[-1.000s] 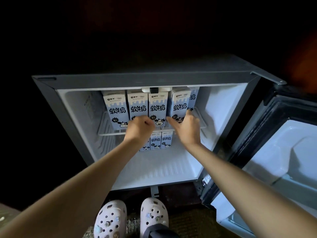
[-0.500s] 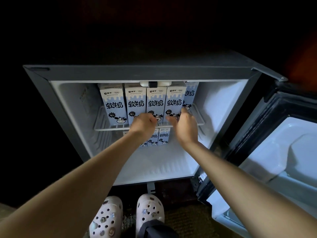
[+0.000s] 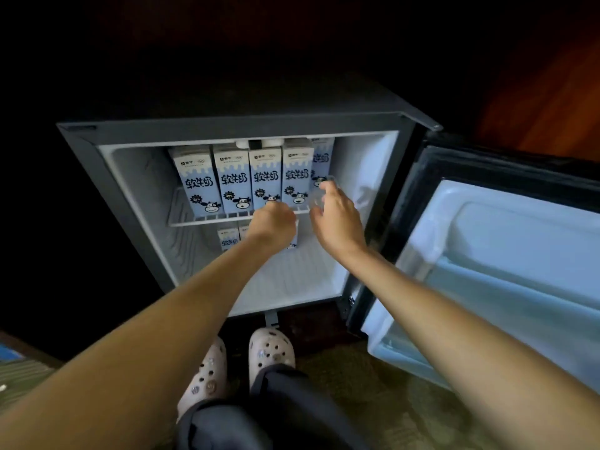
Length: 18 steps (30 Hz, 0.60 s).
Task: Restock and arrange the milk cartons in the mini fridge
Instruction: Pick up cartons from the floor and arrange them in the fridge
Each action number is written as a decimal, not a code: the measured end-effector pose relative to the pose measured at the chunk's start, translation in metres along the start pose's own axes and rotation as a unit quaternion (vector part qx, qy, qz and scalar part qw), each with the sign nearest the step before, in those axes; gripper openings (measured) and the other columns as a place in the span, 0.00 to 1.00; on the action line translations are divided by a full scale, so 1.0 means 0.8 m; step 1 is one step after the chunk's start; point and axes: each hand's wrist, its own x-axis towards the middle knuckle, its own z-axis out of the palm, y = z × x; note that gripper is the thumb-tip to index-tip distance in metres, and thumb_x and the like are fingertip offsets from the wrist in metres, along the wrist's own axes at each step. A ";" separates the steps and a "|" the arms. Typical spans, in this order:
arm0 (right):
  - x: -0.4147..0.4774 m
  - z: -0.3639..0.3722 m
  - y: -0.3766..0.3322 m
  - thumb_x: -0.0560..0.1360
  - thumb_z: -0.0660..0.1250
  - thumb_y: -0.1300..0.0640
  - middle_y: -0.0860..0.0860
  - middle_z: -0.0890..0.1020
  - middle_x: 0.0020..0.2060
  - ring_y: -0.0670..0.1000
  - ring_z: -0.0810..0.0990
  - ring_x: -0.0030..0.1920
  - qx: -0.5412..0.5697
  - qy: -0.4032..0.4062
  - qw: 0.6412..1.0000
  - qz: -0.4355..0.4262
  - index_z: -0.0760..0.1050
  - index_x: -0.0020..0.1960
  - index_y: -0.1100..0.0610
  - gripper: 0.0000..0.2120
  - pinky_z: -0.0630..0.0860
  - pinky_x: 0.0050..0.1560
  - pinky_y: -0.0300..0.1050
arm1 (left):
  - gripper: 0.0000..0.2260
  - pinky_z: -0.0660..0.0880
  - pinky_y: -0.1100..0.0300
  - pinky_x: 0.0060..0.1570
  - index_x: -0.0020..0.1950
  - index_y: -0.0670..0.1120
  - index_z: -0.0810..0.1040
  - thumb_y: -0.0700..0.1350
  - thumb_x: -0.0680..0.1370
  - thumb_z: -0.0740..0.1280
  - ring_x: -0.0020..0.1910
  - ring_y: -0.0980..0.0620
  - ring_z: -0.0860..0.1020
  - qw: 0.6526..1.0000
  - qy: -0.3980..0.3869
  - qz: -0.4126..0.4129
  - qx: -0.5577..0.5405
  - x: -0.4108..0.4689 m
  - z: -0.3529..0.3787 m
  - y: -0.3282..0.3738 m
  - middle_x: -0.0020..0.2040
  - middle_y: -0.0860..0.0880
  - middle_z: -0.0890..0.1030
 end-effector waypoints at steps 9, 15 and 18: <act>-0.169 -0.160 0.043 0.77 0.57 0.64 0.58 0.77 0.59 0.59 0.74 0.60 -0.044 0.001 0.996 0.077 0.74 0.60 0.61 0.14 0.70 0.57 0.47 | 0.12 0.71 0.55 0.48 0.57 0.37 0.77 0.37 0.79 0.56 0.56 0.39 0.76 0.992 -0.005 0.112 0.058 -0.192 0.042 0.097 0.59 0.38 0.76; -0.317 -0.228 0.099 0.77 0.58 0.60 0.57 0.80 0.56 0.60 0.76 0.58 -0.091 0.016 0.979 0.179 0.75 0.58 0.59 0.13 0.71 0.55 0.49 | 0.13 0.72 0.53 0.54 0.57 0.37 0.77 0.39 0.79 0.57 0.58 0.39 0.75 0.977 -0.057 0.181 0.099 -0.316 0.112 0.147 0.58 0.38 0.78; -0.397 -0.250 0.132 0.77 0.57 0.60 0.59 0.80 0.54 0.62 0.77 0.55 -0.135 0.005 0.965 0.223 0.75 0.56 0.61 0.12 0.72 0.51 0.50 | 0.13 0.72 0.52 0.55 0.56 0.38 0.78 0.40 0.78 0.57 0.58 0.38 0.76 0.967 -0.111 0.202 0.106 -0.368 0.160 0.159 0.57 0.38 0.79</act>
